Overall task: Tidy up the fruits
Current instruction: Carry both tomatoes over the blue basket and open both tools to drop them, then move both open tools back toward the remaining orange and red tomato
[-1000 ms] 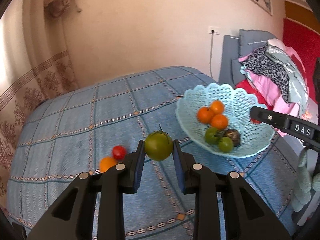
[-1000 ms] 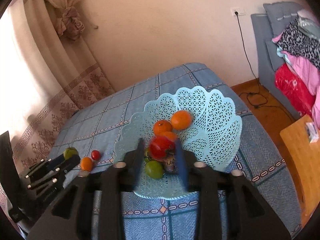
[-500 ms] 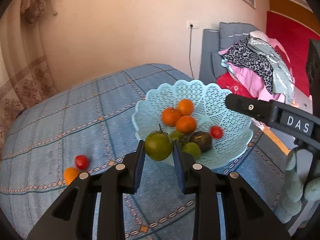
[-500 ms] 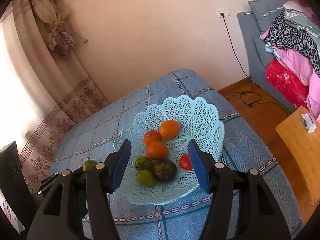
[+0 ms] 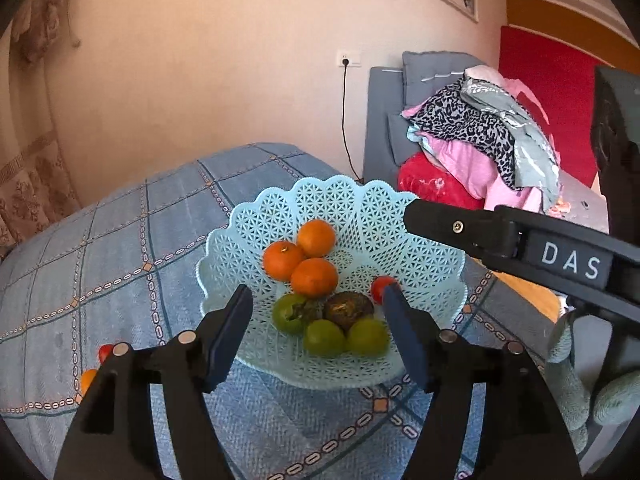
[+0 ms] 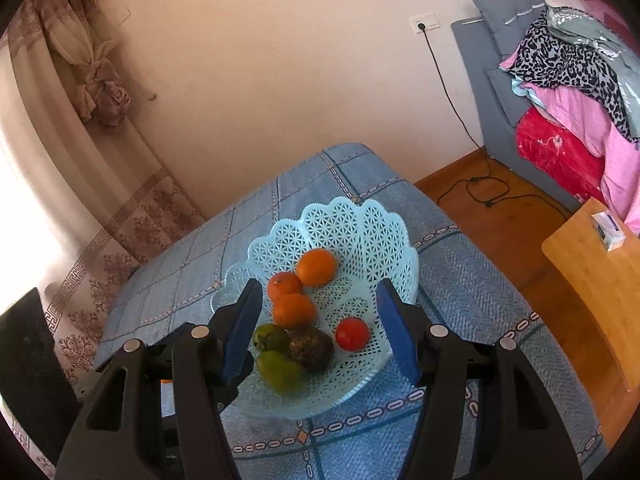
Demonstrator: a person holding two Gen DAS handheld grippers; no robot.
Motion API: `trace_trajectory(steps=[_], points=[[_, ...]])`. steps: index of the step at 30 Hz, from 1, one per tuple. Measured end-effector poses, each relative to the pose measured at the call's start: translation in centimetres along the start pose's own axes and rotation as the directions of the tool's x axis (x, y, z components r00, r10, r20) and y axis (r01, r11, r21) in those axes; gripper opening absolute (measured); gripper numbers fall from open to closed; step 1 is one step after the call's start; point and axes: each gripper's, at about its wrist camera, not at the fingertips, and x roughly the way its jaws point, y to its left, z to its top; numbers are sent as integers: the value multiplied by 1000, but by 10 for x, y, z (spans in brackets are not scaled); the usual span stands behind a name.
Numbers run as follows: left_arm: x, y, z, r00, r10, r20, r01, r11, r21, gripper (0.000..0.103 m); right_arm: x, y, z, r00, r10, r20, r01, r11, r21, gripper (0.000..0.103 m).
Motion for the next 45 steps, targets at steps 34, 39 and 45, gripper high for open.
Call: trace_trajectory(steps=[34, 39, 45], points=[[-41, 41, -9, 996, 91, 24, -87, 988, -127, 89, -6, 11, -4, 1000, 16, 13, -16, 1000, -24, 69], [-40, 52, -12, 992, 123, -7, -123, 979, -165, 90, -7, 14, -5, 1000, 21, 19, -21, 999, -30, 76], [-42, 67, -19, 986, 164, -37, -168, 968, -188, 90, -7, 16, -6, 999, 26, 19, -26, 999, -30, 77]])
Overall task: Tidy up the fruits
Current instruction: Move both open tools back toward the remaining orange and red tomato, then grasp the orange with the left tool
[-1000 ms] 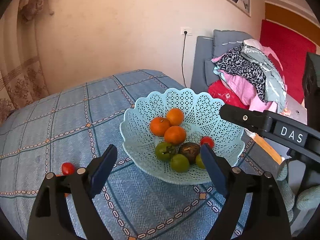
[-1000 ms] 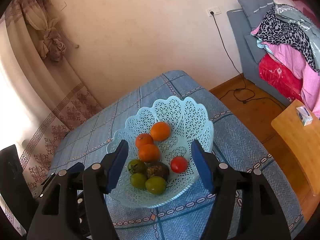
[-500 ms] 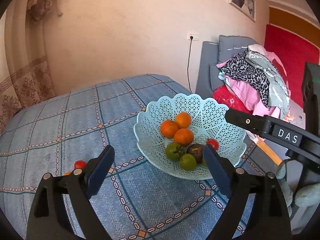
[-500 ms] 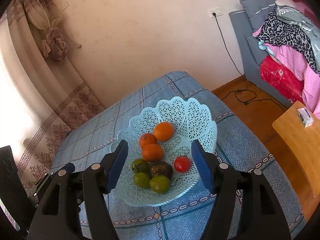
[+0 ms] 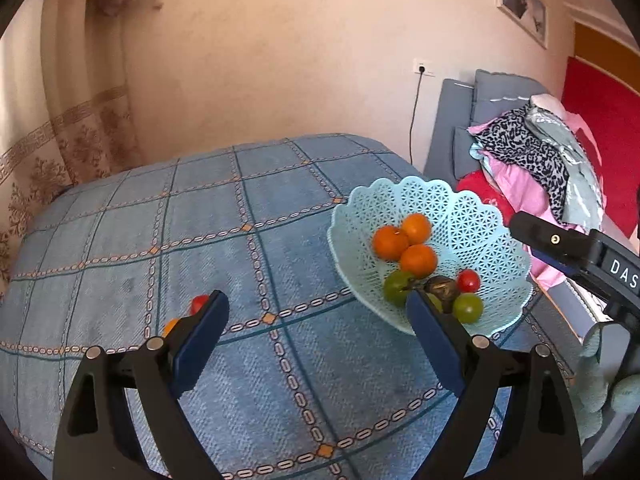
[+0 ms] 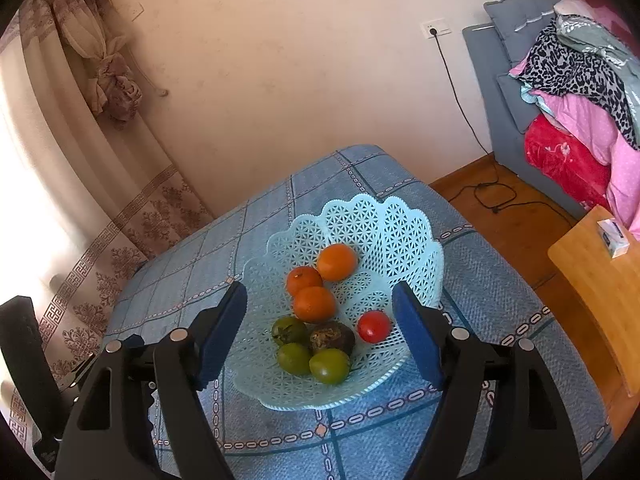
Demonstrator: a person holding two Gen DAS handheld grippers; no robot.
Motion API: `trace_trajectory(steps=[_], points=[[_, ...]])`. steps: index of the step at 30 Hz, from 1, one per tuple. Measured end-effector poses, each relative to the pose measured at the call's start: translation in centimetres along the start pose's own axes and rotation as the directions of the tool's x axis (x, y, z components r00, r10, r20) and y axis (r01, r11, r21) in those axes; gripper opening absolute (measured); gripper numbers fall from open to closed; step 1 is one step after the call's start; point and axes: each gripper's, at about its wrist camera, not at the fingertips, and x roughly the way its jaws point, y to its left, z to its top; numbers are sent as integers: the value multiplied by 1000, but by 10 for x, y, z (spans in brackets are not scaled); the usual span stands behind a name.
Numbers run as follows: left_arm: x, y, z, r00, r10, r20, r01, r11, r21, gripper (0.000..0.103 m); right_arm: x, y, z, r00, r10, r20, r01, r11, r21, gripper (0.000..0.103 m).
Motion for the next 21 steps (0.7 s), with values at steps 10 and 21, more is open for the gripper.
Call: trace_trajectory(steps=[10, 21], points=[[-3, 31, -6, 998, 53, -31, -55, 996, -68, 90, 0, 4, -2, 1000, 16, 1, -16, 1000, -9, 77], [-9, 88, -23, 990, 134, -53, -140, 979, -148, 90, 6, 17, -12, 999, 31, -23, -32, 998, -52, 78]])
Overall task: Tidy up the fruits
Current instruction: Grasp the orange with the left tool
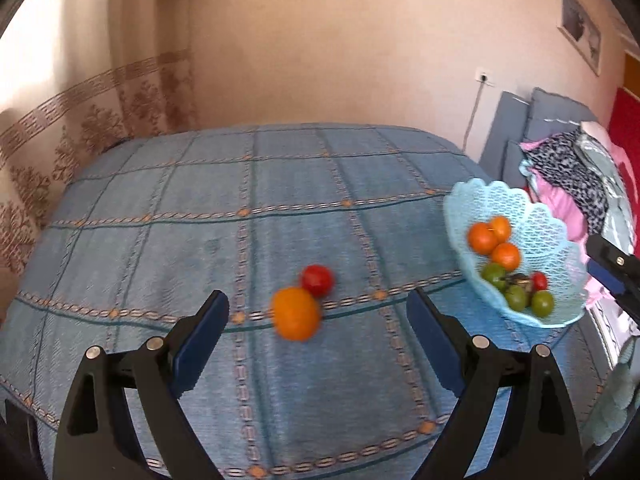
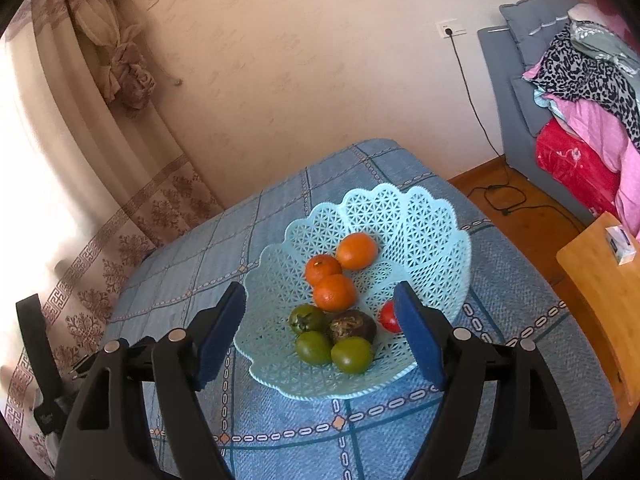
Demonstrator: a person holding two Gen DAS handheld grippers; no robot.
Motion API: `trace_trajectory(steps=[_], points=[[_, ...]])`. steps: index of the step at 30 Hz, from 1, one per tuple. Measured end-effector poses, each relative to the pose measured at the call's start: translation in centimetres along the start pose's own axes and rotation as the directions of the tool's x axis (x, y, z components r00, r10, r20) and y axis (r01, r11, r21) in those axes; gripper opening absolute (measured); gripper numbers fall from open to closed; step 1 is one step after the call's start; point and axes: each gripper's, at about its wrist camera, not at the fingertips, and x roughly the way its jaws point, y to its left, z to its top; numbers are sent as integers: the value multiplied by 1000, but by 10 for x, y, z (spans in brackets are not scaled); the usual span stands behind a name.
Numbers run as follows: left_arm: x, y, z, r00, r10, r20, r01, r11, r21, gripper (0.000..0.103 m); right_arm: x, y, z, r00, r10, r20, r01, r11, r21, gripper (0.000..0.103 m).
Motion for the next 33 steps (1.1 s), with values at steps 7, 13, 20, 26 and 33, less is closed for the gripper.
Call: trace_trajectory(steps=[7, 13, 20, 26, 33], points=[[15, 33, -8, 997, 65, -34, -67, 997, -38, 90, 2, 12, -5, 1000, 2, 3, -2, 999, -54, 78], [28, 29, -16, 997, 55, -60, -55, 998, 2, 90, 4, 19, -9, 1000, 13, -4, -13, 997, -81, 78], [48, 15, -19, 993, 38, -114, -31, 998, 57, 76, 10, 22, -12, 1000, 16, -22, -18, 995, -96, 78], [65, 13, -13, 992, 22, -126, -14, 998, 67, 64, 12, 28, -16, 1000, 15, -25, -18, 992, -129, 78], [68, 10, -14, 993, 0, -117, 8, 997, 74, 36, 11, 44, -23, 1000, 16, -15, -18, 976, -216, 78]])
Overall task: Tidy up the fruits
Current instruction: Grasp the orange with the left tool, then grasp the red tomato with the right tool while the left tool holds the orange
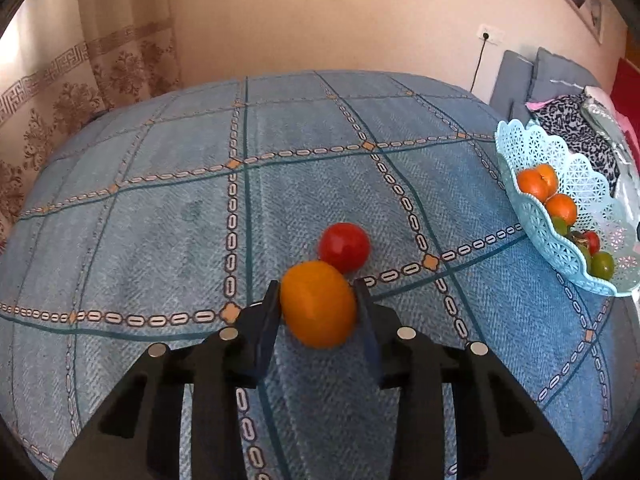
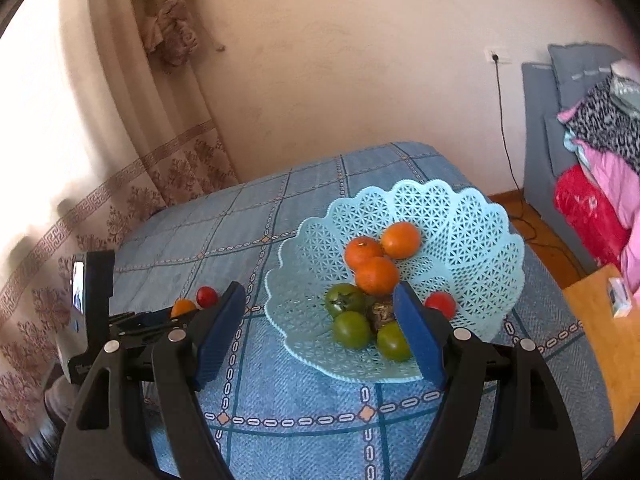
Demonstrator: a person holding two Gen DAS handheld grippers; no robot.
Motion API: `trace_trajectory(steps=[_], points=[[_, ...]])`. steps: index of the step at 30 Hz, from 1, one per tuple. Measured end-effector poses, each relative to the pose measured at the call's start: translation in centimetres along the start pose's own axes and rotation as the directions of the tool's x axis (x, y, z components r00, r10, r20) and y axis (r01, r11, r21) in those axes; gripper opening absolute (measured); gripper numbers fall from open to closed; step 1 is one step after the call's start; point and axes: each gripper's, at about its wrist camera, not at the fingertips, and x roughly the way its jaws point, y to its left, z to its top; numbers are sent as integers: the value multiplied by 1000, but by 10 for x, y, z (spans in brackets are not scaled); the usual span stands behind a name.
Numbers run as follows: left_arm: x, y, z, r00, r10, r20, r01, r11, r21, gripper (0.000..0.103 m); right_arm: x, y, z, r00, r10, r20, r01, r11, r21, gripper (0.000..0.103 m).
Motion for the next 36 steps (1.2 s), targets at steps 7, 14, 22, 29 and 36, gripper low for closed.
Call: trace_trajectory(steps=[7, 14, 22, 29, 36], points=[[-24, 9, -2, 998, 18, 64, -17, 1000, -22, 36, 3, 19, -3, 999, 42, -17, -42, 998, -42, 78], [-58, 38, 2, 988, 51, 146, -34, 993, -114, 36, 20, 62, 0, 996, 74, -52, -80, 987, -140, 78], [-78, 64, -2, 974, 138, 180, -105, 978, -182, 36, 68, 106, 1, 981, 117, -152, -149, 965, -218, 78], [-82, 75, -4, 966, 187, 180, -148, 967, -210, 36, 128, 132, -8, 951, 101, -291, -178, 951, -253, 56], [-85, 80, -4, 970, 165, 177, -121, 965, -233, 37, 172, 135, -11, 927, 78, -368, -170, 960, -224, 43]])
